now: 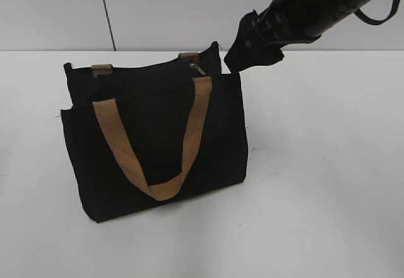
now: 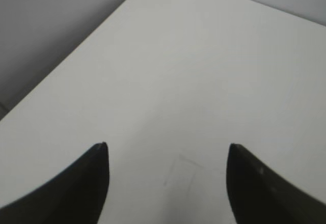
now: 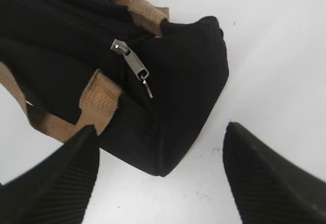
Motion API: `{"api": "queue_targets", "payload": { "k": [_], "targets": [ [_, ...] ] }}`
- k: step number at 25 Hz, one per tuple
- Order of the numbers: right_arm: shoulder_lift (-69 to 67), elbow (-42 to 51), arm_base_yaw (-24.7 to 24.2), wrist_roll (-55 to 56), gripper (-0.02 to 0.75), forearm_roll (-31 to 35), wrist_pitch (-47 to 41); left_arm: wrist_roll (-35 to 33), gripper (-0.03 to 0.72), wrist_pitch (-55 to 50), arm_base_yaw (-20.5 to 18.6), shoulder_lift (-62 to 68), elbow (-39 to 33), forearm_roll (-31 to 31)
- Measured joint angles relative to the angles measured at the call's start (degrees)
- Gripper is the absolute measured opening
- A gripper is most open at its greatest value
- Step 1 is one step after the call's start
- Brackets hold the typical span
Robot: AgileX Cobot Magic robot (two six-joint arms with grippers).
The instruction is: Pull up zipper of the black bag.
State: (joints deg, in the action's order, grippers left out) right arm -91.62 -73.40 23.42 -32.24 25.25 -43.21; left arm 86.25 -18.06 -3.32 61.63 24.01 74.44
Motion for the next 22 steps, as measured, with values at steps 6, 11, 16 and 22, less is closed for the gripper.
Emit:
{"api": "queue_targets", "payload": {
  "k": [6, 11, 16, 22],
  "targets": [
    [0.0, 0.0, 0.0, 0.45, 0.582, 0.0, -0.71, -22.84, 0.538, -9.61, 0.0, 2.69, 0.97, -24.52],
    [0.0, 0.0, 0.0, 3.16, 0.582, -1.18, -1.48, -63.13, 0.538, -12.81, 0.52, 2.77, 8.61, -61.66],
    [0.0, 0.0, -2.33, 16.53, 0.582, -8.86, -5.81, -81.01, 0.538, -22.76, 0.71, 3.03, 16.45, -79.74],
    [0.0, 0.0, -10.95, 25.17, 0.579, -14.08, -15.64, -82.5, 0.538, -33.88, 0.71, 6.35, 24.63, -83.6]
  ]
}}
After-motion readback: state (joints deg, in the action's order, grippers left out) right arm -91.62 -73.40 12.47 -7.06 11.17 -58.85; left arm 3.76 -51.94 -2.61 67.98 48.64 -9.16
